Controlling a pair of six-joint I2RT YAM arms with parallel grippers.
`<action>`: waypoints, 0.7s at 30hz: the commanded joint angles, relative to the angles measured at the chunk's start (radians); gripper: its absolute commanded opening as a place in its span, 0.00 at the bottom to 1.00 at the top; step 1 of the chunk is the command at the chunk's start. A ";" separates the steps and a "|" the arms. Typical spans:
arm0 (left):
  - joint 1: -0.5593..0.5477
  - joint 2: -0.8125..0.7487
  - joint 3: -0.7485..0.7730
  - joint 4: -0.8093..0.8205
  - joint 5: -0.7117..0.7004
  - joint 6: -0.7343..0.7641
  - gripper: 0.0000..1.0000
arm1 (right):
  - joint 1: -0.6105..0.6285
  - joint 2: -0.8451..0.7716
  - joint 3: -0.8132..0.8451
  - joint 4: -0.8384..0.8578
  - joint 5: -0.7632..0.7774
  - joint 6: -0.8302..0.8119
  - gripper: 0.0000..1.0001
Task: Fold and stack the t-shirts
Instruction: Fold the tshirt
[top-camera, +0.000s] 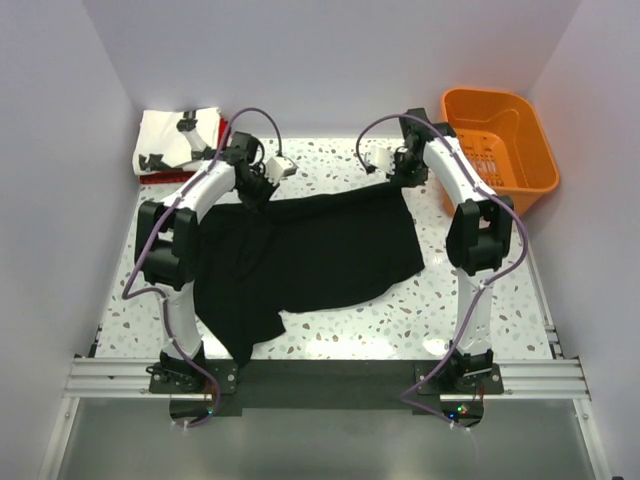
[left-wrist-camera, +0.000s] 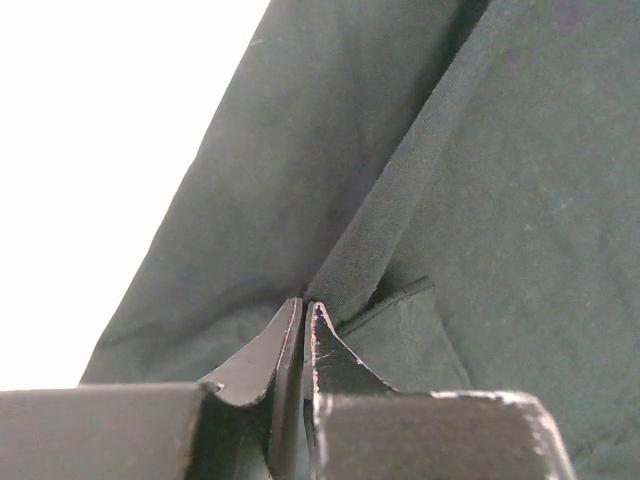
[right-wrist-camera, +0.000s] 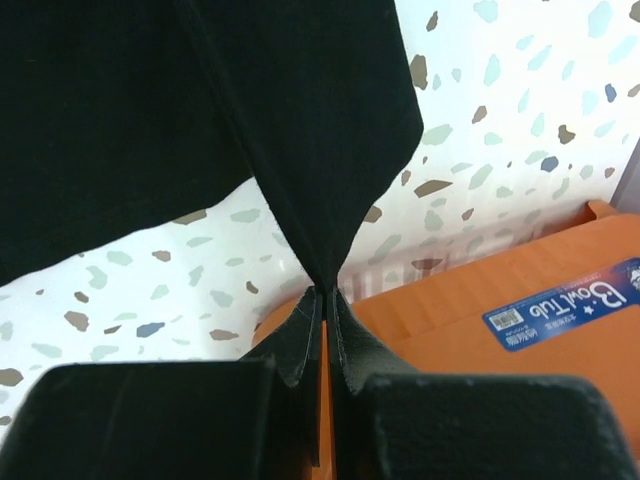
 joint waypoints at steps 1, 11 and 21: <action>0.018 -0.082 -0.011 0.026 0.010 0.012 0.00 | -0.003 -0.103 -0.022 -0.066 -0.002 0.016 0.00; 0.012 -0.074 -0.080 -0.014 0.026 0.072 0.00 | 0.022 -0.132 -0.219 -0.031 -0.010 0.032 0.00; -0.003 -0.024 -0.105 -0.002 0.017 0.043 0.32 | 0.027 -0.019 -0.202 0.052 0.045 0.060 0.05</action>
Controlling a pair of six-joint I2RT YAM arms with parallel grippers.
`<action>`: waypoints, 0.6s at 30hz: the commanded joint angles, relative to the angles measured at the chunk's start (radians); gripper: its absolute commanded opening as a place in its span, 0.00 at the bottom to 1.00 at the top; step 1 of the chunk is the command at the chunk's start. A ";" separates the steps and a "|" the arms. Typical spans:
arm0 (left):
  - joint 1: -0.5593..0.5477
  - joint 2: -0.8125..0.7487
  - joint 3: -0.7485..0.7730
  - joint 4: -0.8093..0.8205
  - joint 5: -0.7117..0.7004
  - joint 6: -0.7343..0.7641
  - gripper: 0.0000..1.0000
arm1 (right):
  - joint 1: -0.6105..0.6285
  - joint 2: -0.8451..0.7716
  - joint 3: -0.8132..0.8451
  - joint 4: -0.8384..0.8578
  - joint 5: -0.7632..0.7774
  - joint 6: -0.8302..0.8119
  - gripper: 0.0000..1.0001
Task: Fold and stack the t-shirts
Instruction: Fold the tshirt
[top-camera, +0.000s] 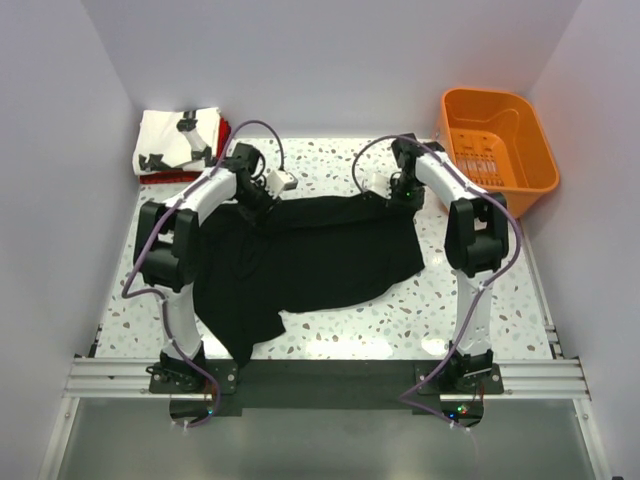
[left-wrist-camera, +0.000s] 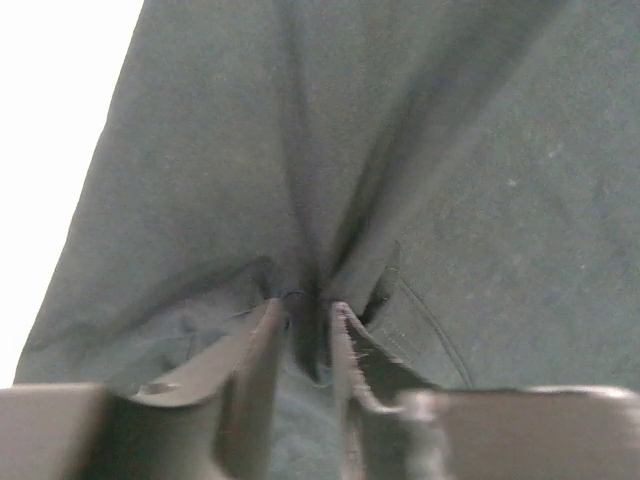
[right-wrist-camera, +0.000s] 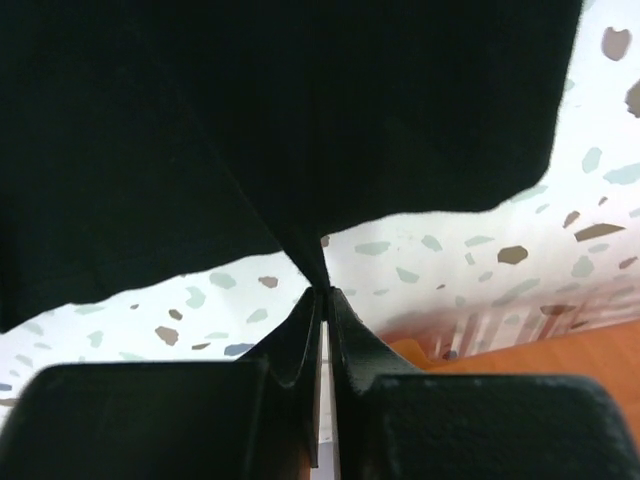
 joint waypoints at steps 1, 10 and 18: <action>0.010 -0.001 -0.007 0.003 0.013 -0.013 0.35 | -0.001 0.022 0.038 0.029 0.035 0.036 0.08; 0.202 -0.069 0.069 -0.052 0.103 -0.053 0.48 | -0.027 0.040 0.319 -0.131 -0.076 0.099 0.62; 0.291 -0.035 0.092 -0.071 0.121 -0.075 0.55 | 0.000 0.161 0.410 -0.047 -0.022 0.088 0.52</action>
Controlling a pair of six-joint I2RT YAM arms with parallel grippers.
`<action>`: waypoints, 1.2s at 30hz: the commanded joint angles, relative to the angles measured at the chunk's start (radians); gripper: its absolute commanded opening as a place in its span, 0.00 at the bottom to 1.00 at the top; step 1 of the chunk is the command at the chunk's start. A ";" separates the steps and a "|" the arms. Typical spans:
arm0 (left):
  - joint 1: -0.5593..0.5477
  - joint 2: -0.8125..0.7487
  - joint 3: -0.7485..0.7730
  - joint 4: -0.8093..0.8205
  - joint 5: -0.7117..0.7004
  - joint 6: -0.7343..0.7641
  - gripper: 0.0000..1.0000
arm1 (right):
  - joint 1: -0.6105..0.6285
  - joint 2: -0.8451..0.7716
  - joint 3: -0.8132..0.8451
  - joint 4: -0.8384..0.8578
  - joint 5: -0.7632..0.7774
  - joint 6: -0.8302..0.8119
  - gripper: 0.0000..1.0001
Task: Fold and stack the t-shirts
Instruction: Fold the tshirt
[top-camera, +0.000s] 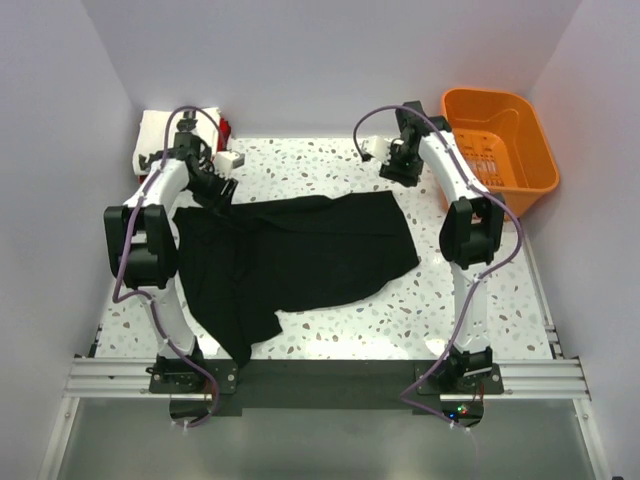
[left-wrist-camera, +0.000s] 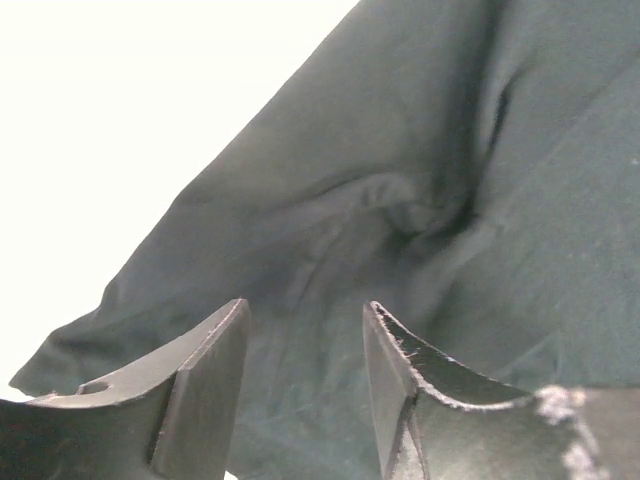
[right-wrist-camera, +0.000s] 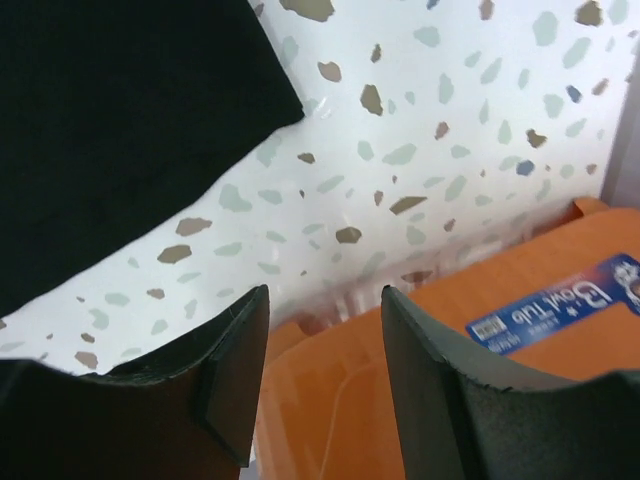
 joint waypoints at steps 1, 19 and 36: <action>0.013 -0.026 0.033 -0.024 0.038 -0.022 0.56 | 0.020 0.060 0.016 0.027 0.011 -0.001 0.51; 0.010 -0.053 -0.179 0.037 -0.036 -0.077 0.58 | 0.048 0.084 -0.152 0.075 -0.054 0.106 0.48; 0.003 -0.017 -0.058 -0.029 0.039 0.061 0.54 | -0.009 -0.157 -0.524 0.066 0.011 0.140 0.46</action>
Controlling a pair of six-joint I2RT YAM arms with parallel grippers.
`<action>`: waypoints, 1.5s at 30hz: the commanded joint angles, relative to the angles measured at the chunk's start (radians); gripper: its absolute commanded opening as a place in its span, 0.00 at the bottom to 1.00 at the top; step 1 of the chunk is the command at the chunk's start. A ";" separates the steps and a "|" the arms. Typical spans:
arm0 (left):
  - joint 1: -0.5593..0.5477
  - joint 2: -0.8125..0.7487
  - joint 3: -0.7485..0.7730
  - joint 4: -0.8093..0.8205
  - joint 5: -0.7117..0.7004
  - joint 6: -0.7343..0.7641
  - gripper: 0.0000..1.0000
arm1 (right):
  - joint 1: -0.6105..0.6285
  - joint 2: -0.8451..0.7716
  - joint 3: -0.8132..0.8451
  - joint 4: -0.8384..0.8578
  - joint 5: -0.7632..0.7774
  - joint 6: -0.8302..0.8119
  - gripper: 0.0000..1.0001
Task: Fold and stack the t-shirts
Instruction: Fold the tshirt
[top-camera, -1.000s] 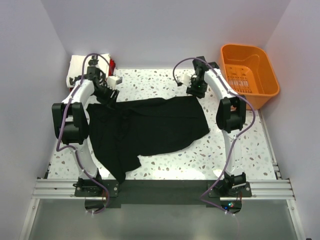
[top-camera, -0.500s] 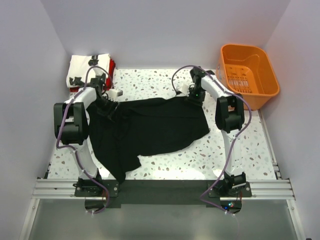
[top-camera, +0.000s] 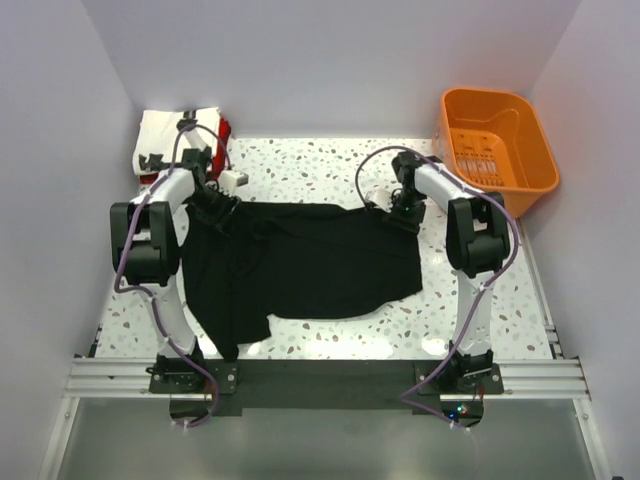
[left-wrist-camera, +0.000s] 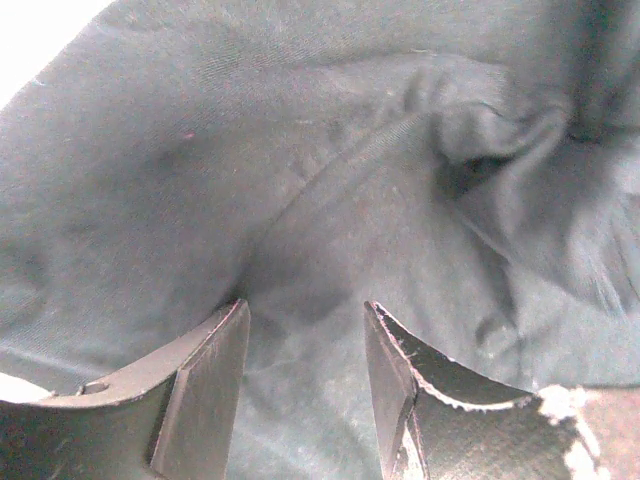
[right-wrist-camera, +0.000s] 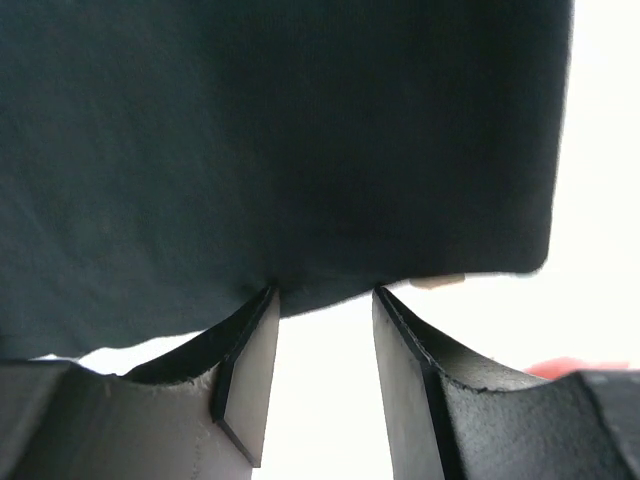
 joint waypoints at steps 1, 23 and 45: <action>0.003 -0.071 0.042 -0.063 0.100 0.107 0.54 | -0.024 -0.058 0.087 -0.071 0.010 0.037 0.46; -0.087 -0.346 -0.325 -0.033 0.158 0.082 0.53 | 0.148 -0.121 -0.076 -0.053 -0.023 0.129 0.38; -0.103 -0.308 -0.320 0.036 0.080 0.017 0.55 | 0.156 -0.155 -0.199 0.062 0.033 0.097 0.21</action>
